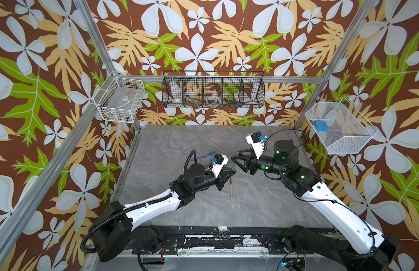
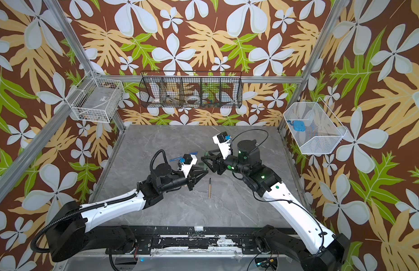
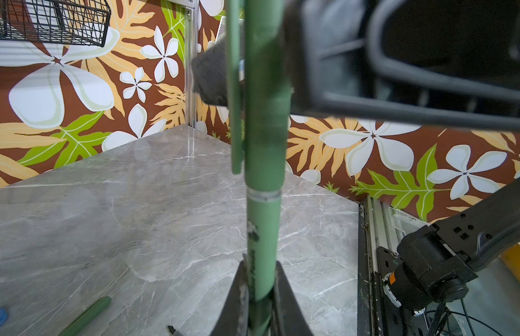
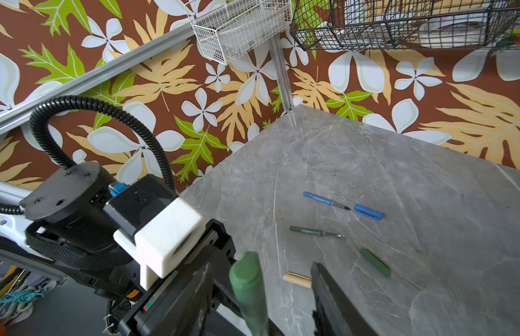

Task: Insert pens into pen caps
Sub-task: Put on the pen cap to the pen.

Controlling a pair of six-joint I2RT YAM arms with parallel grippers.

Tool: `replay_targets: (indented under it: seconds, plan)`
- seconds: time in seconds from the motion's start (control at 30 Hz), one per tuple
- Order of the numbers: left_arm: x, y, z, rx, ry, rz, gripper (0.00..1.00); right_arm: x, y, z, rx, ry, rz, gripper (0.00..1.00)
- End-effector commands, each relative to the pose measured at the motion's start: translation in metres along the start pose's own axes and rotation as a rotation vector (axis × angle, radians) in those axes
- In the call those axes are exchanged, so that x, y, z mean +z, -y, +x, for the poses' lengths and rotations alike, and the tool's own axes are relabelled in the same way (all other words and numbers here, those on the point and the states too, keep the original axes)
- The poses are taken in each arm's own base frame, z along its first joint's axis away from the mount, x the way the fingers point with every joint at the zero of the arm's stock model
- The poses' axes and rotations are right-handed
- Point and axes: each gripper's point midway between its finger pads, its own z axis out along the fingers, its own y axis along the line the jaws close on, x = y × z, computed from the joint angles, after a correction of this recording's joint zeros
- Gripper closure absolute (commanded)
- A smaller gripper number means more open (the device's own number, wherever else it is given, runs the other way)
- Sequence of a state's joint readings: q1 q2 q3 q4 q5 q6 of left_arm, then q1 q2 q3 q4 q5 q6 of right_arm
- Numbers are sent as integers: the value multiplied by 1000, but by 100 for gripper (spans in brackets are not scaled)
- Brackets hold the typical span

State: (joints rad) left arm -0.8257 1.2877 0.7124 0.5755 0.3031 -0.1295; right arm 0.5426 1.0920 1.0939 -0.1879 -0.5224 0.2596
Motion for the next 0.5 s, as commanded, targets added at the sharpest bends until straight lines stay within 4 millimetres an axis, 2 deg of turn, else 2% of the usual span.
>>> replay_targets:
  seconds: [0.0, 0.17, 0.37, 0.47]
  plan:
    - [-1, 2, -7, 9, 29, 8, 100, -2, -6, -15, -13, 55, -25, 46]
    - [-1, 2, -4, 6, 27, 8, 100, -2, -6, -16, -14, 55, -20, 48]
    - [-1, 1, -7, 13, 36, 0, 100, 2, -3, -7, 3, 30, -23, 54]
    - [-1, 0, -8, 18, 40, -6, 100, 4, -2, -3, 11, 21, -30, 60]
